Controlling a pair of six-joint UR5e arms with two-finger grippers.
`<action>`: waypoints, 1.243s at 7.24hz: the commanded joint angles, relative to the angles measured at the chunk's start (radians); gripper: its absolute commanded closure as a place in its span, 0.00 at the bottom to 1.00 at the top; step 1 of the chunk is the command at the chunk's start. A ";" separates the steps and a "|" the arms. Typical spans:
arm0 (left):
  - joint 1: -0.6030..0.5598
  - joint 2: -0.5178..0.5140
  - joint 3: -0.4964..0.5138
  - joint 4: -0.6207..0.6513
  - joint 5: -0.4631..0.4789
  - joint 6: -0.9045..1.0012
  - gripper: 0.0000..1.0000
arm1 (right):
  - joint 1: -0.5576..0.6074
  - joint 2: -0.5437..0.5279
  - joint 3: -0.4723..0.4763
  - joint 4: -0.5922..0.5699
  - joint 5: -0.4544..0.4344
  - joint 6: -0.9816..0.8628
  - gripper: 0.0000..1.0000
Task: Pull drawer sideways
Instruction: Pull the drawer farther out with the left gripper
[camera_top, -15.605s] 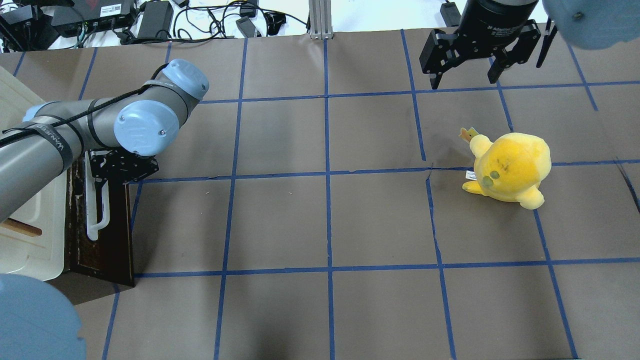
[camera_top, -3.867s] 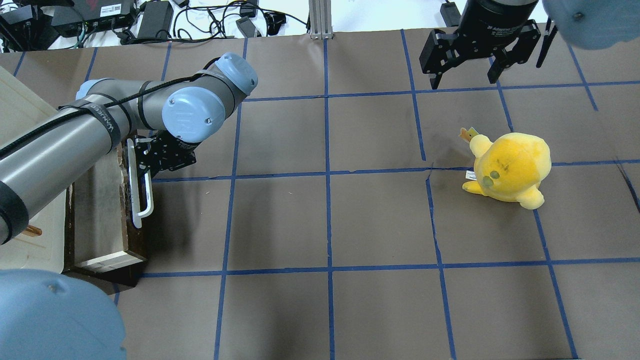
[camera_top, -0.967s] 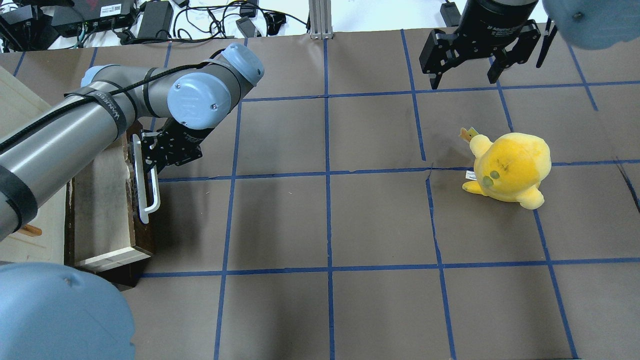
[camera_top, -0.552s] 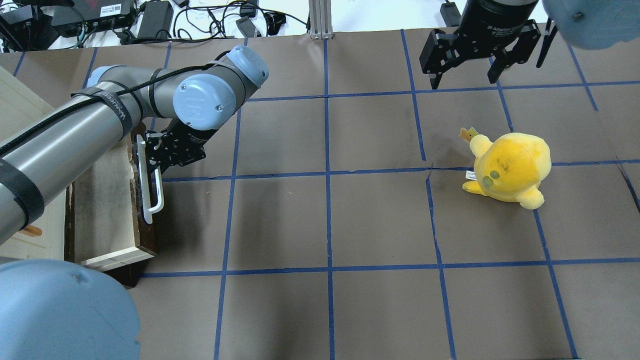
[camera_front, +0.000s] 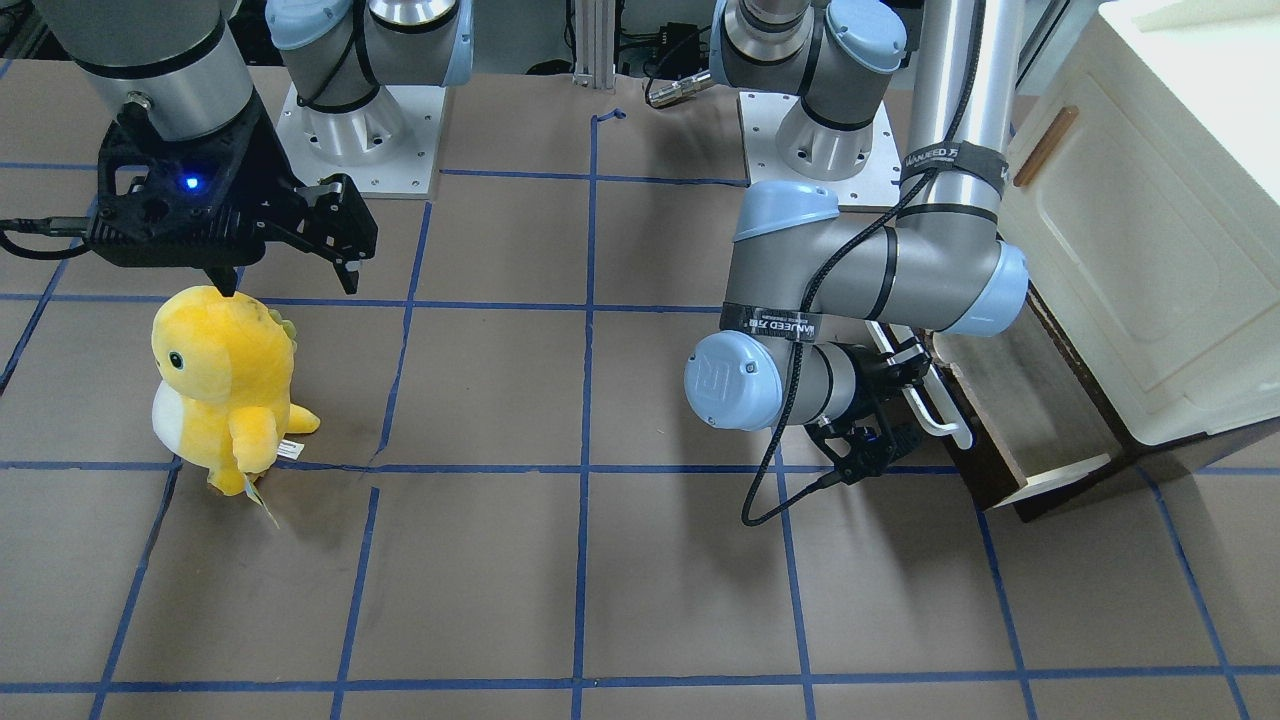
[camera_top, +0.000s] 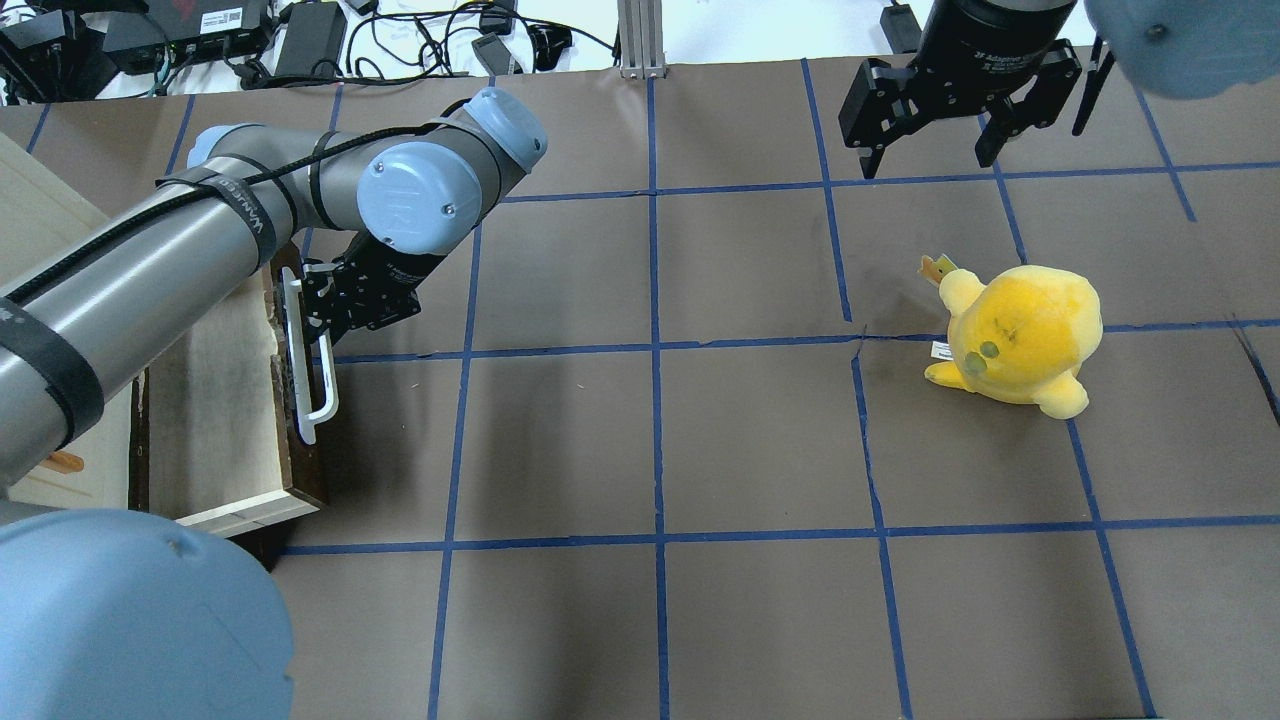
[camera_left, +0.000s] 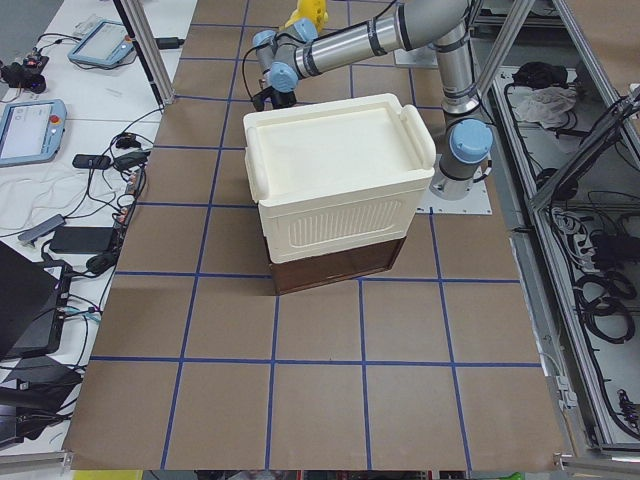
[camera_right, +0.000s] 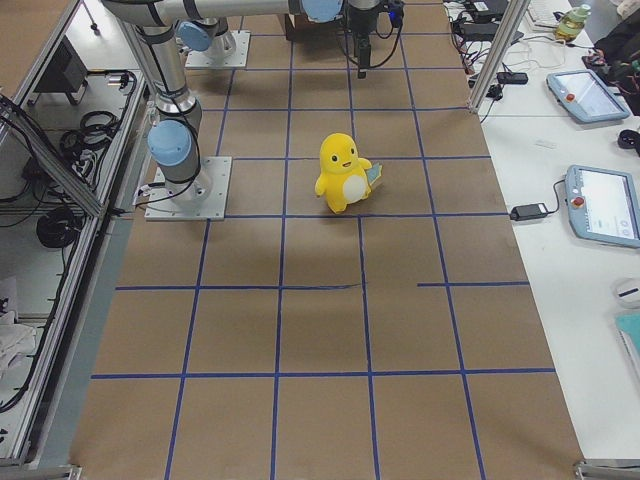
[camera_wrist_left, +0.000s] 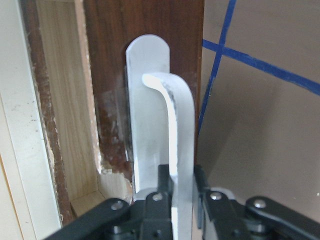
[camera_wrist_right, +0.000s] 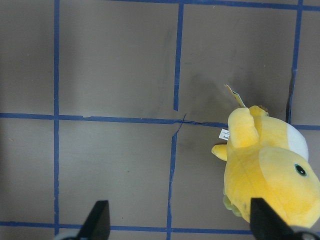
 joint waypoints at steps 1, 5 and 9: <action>-0.010 -0.013 0.022 -0.013 -0.015 -0.014 1.00 | 0.000 0.000 0.000 0.000 0.000 0.000 0.00; -0.018 -0.013 0.026 -0.018 -0.016 -0.014 1.00 | 0.000 0.000 0.000 0.000 0.000 0.000 0.00; -0.027 0.056 0.029 -0.009 -0.044 0.045 0.00 | 0.000 0.000 0.000 0.000 0.001 0.000 0.00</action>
